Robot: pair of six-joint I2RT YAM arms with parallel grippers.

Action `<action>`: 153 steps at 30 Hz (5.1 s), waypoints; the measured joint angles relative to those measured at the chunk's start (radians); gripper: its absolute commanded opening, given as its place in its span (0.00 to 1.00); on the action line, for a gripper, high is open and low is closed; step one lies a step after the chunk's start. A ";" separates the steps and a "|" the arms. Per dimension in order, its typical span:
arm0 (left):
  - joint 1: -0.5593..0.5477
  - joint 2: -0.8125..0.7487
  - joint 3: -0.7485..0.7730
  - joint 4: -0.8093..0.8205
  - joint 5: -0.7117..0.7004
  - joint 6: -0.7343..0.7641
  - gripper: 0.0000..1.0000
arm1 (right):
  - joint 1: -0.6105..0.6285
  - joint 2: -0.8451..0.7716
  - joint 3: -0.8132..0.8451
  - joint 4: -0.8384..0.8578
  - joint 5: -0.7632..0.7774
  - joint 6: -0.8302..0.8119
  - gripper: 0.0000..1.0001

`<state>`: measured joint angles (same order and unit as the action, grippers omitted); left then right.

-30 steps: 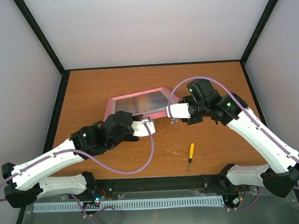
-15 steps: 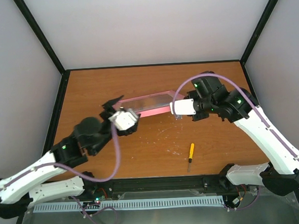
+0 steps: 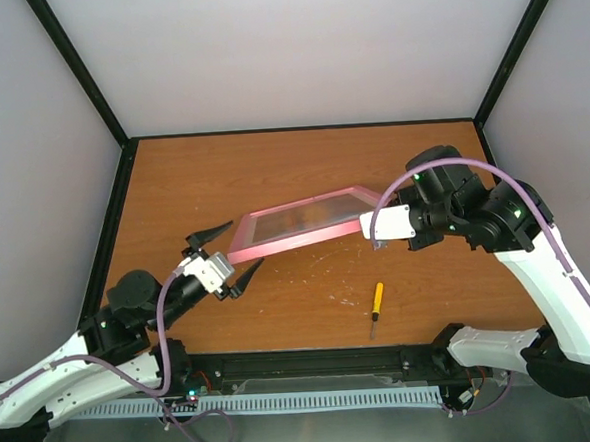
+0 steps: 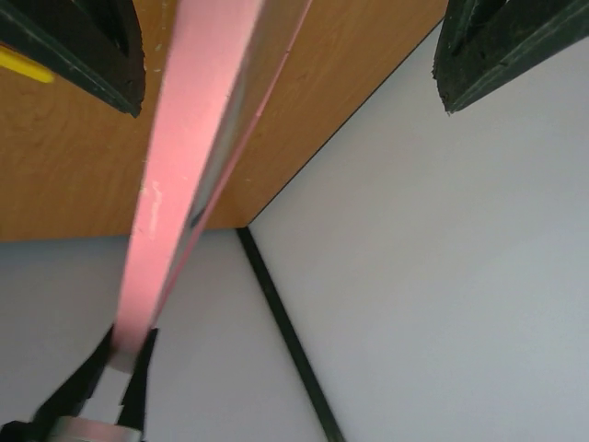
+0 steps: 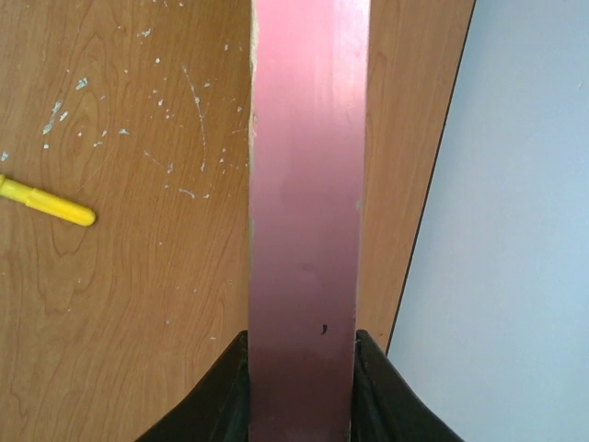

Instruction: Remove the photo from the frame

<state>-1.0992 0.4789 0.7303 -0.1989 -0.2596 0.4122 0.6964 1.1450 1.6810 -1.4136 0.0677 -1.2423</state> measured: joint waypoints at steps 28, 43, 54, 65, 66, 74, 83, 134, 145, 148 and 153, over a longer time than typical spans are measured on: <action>0.002 0.036 -0.064 -0.135 0.078 0.069 0.23 | 0.000 -0.050 0.002 -0.043 0.047 -0.062 0.03; 0.005 0.125 0.031 -0.155 0.109 0.194 0.11 | -0.002 -0.058 -0.059 0.023 0.000 -0.015 0.55; 0.005 0.319 0.063 0.007 0.121 0.210 0.11 | 0.025 0.044 -0.014 0.055 -0.183 0.067 0.37; 0.040 0.410 0.095 0.095 0.169 0.188 0.60 | 0.039 0.028 -0.025 0.086 -0.180 0.080 0.05; 0.040 0.410 0.095 0.103 0.180 0.171 0.67 | 0.039 0.026 -0.025 0.084 -0.178 0.080 0.03; 0.040 0.361 -0.071 0.305 0.220 0.076 0.66 | 0.039 0.054 0.087 -0.003 -0.175 0.088 0.03; 0.040 0.310 -0.175 0.386 0.246 0.045 0.50 | 0.039 0.040 0.180 -0.127 -0.195 0.089 0.03; 0.382 0.541 0.273 0.092 0.493 -0.275 0.01 | 0.039 0.004 0.267 0.491 0.062 0.364 0.81; 0.694 0.630 0.346 0.031 0.742 -0.544 0.01 | -0.258 0.031 0.092 0.570 -0.005 0.579 0.81; 0.776 0.644 0.335 0.039 0.814 -0.602 0.01 | -0.398 0.031 -0.036 0.612 -0.097 0.640 0.82; 0.833 0.645 0.291 0.068 0.867 -0.658 0.01 | -0.573 0.046 -0.251 0.675 -0.259 0.723 0.82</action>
<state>-0.2665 1.1240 1.0218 -0.1310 0.6071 -0.2455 0.1230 1.1912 1.4296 -0.7387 -0.1909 -0.5190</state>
